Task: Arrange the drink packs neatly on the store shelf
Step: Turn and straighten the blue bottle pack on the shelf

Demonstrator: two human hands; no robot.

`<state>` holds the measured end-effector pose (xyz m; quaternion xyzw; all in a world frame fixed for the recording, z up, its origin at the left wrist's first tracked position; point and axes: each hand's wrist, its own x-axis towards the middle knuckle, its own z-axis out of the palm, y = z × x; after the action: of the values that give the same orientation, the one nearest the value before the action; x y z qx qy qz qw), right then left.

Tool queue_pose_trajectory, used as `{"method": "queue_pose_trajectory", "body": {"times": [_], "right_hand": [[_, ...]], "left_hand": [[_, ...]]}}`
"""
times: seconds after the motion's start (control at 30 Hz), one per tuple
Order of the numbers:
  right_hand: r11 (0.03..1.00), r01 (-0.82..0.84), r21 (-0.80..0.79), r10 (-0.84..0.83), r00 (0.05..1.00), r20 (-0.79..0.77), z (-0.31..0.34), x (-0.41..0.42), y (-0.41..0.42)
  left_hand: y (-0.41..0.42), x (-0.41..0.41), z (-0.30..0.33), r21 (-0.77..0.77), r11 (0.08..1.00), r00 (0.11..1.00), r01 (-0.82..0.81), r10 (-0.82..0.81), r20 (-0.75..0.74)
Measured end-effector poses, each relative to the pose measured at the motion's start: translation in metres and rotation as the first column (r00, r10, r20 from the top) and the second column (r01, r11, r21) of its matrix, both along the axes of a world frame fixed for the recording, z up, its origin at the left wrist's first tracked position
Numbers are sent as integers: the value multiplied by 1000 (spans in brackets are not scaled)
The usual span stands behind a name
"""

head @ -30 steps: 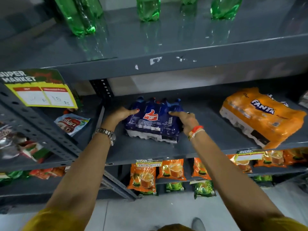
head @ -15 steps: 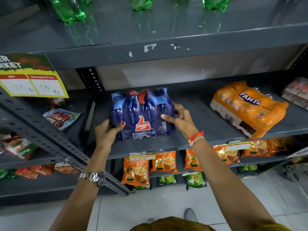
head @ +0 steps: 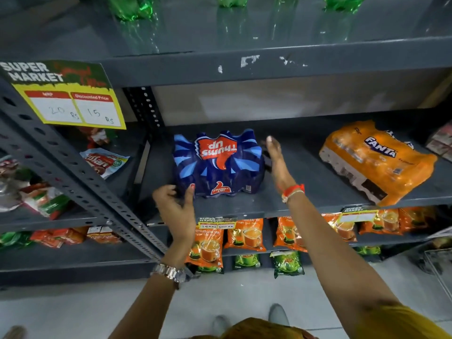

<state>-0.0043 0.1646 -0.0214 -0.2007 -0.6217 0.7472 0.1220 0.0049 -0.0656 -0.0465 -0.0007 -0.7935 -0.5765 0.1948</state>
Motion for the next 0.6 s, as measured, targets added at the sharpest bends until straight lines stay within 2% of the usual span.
{"method": "queue_pose_trajectory", "body": {"times": [0.03, 0.13, 0.27, 0.37, 0.47, 0.6], "right_hand": [[999, -35, -7, 36, 999, 15, 4, -7, 0], [993, -98, -68, 101, 994, 44, 10, -19, -8], [1000, -19, 1, 19, 999, -31, 1, -14, -7], [997, 80, -8, -81, 988, -132, -11, 4, -16], [969, 213, 127, -187, 964, -188, -25, 24, -33], [908, 253, 335, -195, 961, -197, -30, 49, -61]], "left_hand": [[8, 10, 2, 11, 996, 996, 84, -84, 8], [29, 27, 2, 25, 954, 939, 299, -299, 168], [30, 14, 10, 132, 925, 873, 356, -379, 306], [27, -3, 24, 197, 870, 780, 451, -492, 386], [28, -31, 42, 293, 822, 701, 489, -570, 429], [17, -75, 66, 249, 793, 569, 555, -581, 582]]}}
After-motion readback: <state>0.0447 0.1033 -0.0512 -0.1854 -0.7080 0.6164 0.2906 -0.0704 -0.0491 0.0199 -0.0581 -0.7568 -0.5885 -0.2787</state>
